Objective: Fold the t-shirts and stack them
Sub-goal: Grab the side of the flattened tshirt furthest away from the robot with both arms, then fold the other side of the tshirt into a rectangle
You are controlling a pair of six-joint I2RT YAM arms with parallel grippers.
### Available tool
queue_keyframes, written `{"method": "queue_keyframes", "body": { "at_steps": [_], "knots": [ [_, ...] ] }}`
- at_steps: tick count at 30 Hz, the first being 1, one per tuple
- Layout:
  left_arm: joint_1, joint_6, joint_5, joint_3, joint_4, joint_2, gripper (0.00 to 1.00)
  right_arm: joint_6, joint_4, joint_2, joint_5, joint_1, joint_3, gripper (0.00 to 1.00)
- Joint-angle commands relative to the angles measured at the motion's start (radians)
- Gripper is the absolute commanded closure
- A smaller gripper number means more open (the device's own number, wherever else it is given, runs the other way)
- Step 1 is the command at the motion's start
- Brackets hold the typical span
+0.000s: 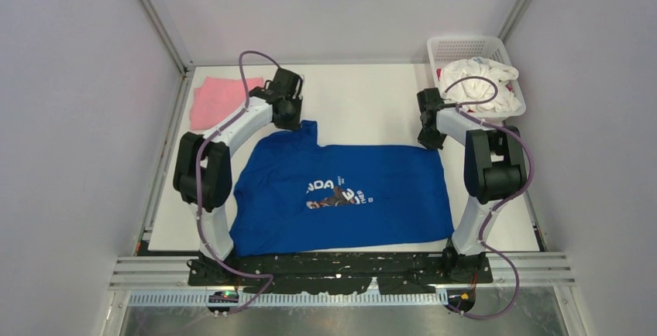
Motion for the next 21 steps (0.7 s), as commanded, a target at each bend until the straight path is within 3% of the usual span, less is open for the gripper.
{"method": "queue_keyframes", "body": {
  "at_steps": [1,12,21],
  "knots": [
    [-0.004,0.024,-0.002,-0.028,0.069,-0.071,1.0,-0.038,0.057,-0.064,0.04,0.016,-0.01,0.94],
    [-0.041,0.029,-0.063,-0.15,0.098,-0.2,1.0,-0.081,0.058,-0.266,0.146,0.116,-0.107,0.95],
    [-0.107,-0.028,-0.15,-0.386,0.158,-0.404,1.0,-0.08,0.036,-0.429,0.148,0.172,-0.231,0.95]
  ]
}}
